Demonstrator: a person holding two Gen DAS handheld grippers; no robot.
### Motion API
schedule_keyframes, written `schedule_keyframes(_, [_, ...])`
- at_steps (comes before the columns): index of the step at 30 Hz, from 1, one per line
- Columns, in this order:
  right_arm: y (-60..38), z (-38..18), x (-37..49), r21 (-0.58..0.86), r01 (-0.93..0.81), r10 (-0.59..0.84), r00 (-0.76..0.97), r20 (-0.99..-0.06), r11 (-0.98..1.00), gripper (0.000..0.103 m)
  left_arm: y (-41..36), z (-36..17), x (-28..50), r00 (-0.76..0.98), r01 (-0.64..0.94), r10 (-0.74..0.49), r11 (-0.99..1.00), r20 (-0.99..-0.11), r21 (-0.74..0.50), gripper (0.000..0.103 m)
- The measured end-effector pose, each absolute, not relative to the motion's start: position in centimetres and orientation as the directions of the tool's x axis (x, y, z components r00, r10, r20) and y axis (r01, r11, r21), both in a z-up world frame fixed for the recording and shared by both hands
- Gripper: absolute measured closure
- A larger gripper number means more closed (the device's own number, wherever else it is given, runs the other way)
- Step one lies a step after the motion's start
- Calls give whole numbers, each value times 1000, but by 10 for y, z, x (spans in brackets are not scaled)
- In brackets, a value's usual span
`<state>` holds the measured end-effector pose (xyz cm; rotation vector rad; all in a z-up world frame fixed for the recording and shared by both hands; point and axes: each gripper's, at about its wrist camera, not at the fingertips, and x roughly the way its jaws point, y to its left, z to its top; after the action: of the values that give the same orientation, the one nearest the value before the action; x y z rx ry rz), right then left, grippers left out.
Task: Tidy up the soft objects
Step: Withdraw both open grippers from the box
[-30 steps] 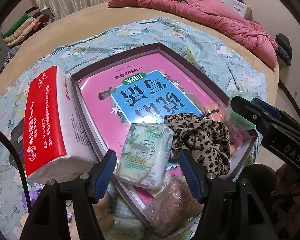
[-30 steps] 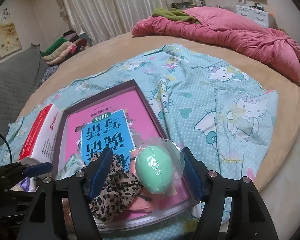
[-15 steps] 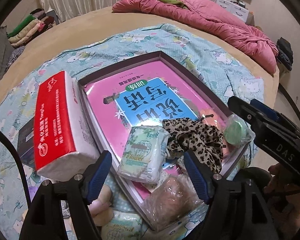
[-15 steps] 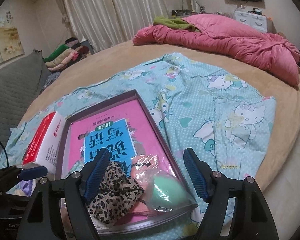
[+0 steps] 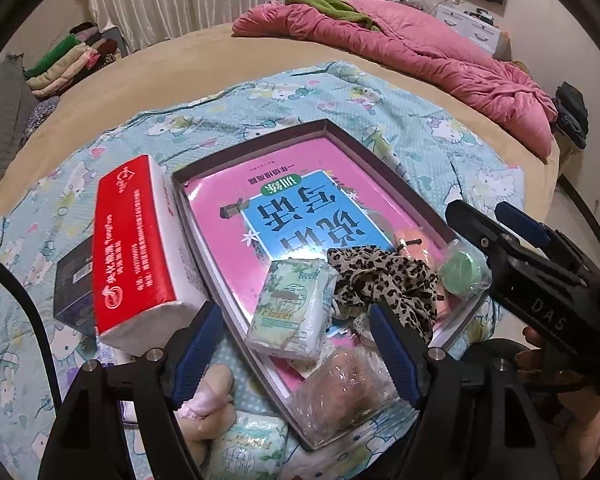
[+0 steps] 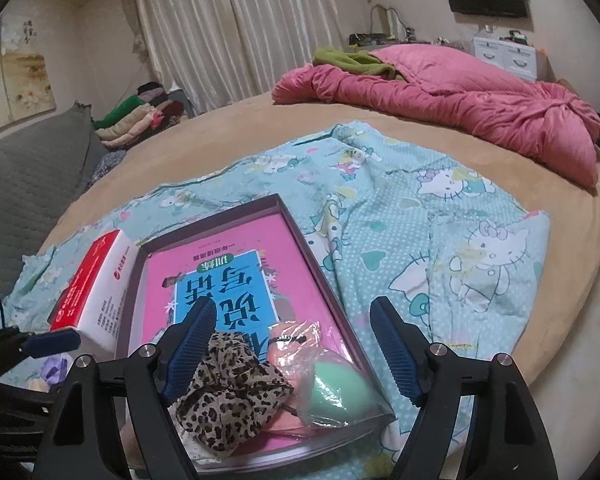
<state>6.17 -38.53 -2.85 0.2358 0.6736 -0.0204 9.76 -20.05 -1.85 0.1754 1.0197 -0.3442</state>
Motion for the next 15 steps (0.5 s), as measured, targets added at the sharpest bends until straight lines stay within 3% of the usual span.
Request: schedule_keyframes(15, [-367,7,42,197,65,60,821,-568,978,21,-179,26,75,540,300,-166,954,-825,4,26])
